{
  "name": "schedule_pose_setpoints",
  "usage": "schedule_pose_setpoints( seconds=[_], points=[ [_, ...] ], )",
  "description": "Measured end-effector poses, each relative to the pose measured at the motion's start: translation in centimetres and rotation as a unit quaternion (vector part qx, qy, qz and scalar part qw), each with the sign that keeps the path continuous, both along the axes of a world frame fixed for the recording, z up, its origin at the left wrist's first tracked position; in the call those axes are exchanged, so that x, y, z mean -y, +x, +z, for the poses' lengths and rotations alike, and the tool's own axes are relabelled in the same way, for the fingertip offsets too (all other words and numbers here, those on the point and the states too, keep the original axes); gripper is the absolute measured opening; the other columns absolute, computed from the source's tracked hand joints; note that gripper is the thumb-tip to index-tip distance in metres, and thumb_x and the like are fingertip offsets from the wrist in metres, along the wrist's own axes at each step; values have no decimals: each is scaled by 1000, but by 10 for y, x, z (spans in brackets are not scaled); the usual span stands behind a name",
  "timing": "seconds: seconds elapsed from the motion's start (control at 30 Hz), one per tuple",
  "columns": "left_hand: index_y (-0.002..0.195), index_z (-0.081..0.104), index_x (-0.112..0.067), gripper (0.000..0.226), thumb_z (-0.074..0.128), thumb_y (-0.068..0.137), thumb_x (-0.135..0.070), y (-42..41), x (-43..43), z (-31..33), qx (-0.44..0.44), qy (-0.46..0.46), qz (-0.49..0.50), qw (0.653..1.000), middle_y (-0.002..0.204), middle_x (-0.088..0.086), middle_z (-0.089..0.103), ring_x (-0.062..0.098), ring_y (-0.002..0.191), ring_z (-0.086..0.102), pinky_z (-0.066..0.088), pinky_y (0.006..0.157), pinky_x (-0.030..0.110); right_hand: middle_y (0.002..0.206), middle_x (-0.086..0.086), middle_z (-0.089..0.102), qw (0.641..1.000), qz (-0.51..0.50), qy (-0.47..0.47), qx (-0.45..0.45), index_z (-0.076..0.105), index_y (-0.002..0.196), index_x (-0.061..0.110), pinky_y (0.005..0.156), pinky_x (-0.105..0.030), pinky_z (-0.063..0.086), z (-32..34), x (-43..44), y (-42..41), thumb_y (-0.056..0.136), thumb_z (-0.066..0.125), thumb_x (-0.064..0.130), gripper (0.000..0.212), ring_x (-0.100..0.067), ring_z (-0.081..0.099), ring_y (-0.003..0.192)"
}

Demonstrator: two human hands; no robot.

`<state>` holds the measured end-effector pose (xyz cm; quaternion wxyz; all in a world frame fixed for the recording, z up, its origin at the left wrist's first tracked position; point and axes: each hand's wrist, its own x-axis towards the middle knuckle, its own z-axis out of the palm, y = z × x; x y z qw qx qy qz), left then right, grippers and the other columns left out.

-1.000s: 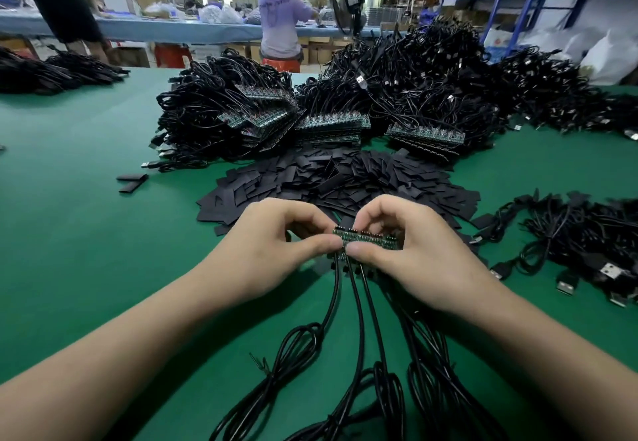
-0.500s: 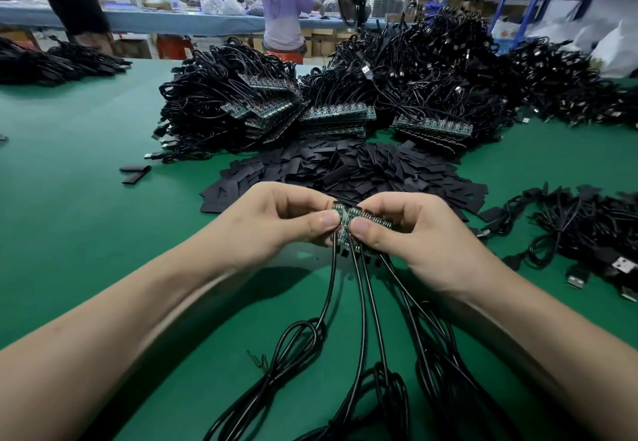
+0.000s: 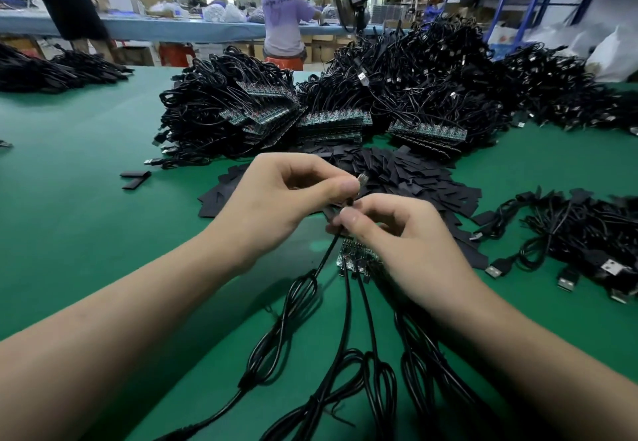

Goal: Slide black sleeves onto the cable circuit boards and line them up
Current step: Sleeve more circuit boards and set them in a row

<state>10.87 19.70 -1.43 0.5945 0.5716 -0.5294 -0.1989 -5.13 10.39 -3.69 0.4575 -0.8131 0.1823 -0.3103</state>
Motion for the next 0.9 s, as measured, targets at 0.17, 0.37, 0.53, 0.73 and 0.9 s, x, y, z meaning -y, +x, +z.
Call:
schedule_pose_setpoints(
  seconds=[0.17,0.37,0.53,0.73,0.9],
  points=[
    [81,78,-25,33,65,94,-53,13,26,-7,244,159,172,941,63,-10,66,3,59,58,40,58,23,82,-7,77,943,86,271,173,66,90,12,64,-24,58,22,4,-10,95,57,29,19,-19,73,74],
    [80,76,-28,44,74,74,-71,-3,40,-16,402,258,212,853,78,-6,72,16,76,67,55,67,30,49,12,29,896,60,355,259,52,82,24,41,-18,30,59,33,-33,104,43,32,26,-5,28,43],
    [81,74,-29,21,83,79,-48,0,41,-15,368,257,196,872,83,-10,71,16,83,67,58,77,34,49,12,22,942,84,309,101,50,77,22,34,-19,20,73,53,-49,101,43,27,25,-5,20,41],
    [80,72,-27,15,85,80,-33,5,25,-14,280,193,128,932,70,-12,72,4,72,69,55,73,28,48,8,48,971,-64,-95,-209,59,74,13,51,-29,29,50,35,-31,95,55,27,26,-6,37,43],
    [91,76,-16,17,83,77,-24,-3,-4,-11,25,127,-23,991,76,5,76,14,70,74,55,73,20,56,5,42,975,-39,-117,-186,62,79,6,52,-30,29,33,16,-19,95,59,39,37,-9,37,51]
  ],
)
